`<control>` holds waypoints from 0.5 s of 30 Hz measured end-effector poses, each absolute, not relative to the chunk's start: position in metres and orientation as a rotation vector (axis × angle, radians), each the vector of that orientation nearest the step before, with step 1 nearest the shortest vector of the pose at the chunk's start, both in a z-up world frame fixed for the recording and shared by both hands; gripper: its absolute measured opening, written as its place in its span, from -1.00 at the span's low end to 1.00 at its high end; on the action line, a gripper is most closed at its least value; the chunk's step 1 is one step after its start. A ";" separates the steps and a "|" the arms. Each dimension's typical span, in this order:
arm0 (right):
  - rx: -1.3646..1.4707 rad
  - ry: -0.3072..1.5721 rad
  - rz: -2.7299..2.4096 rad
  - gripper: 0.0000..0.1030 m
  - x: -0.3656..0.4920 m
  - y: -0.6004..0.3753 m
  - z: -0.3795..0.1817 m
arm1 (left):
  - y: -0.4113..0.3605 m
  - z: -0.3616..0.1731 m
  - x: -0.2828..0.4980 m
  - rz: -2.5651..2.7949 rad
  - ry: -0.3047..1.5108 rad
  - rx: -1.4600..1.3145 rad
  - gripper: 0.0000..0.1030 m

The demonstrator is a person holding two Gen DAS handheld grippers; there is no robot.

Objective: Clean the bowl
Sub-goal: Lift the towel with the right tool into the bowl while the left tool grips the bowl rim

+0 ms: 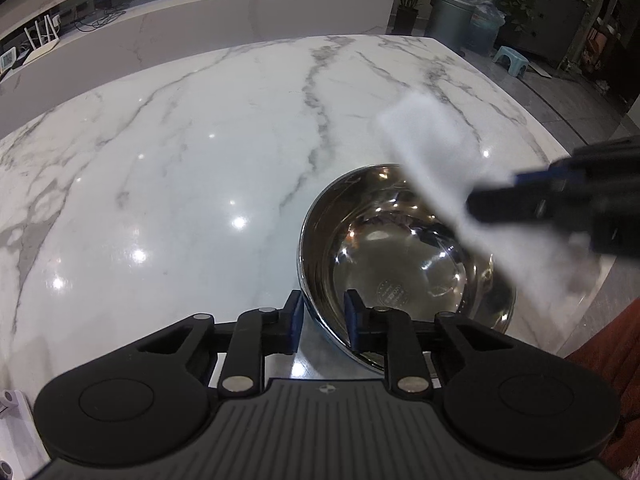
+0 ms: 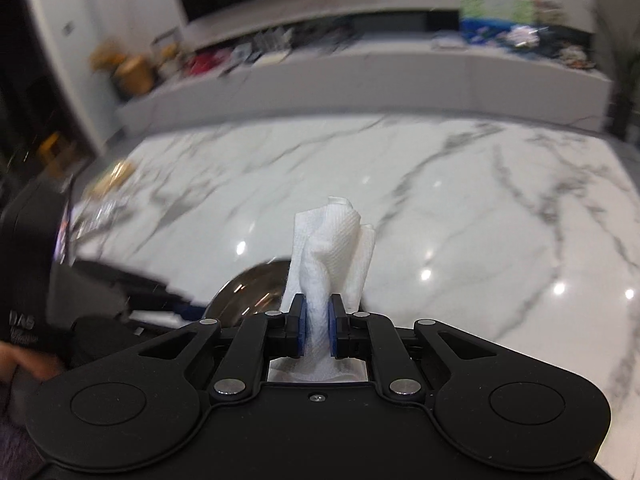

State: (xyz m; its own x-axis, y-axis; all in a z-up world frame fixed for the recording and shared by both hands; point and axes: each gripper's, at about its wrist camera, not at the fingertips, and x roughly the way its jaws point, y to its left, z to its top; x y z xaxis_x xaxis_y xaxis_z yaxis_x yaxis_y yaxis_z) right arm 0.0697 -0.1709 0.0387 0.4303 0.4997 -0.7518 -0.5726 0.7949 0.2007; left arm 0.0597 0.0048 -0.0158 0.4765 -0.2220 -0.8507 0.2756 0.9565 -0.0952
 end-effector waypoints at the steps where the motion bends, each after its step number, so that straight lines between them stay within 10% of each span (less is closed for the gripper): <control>1: -0.124 0.933 0.687 -0.82 0.070 -0.164 0.036 | 0.005 -0.016 0.060 -0.303 1.031 0.058 -0.70; 15: -0.447 1.162 0.813 -0.83 0.071 -0.118 -0.003 | 0.005 -0.018 0.063 -0.289 1.043 0.054 -0.79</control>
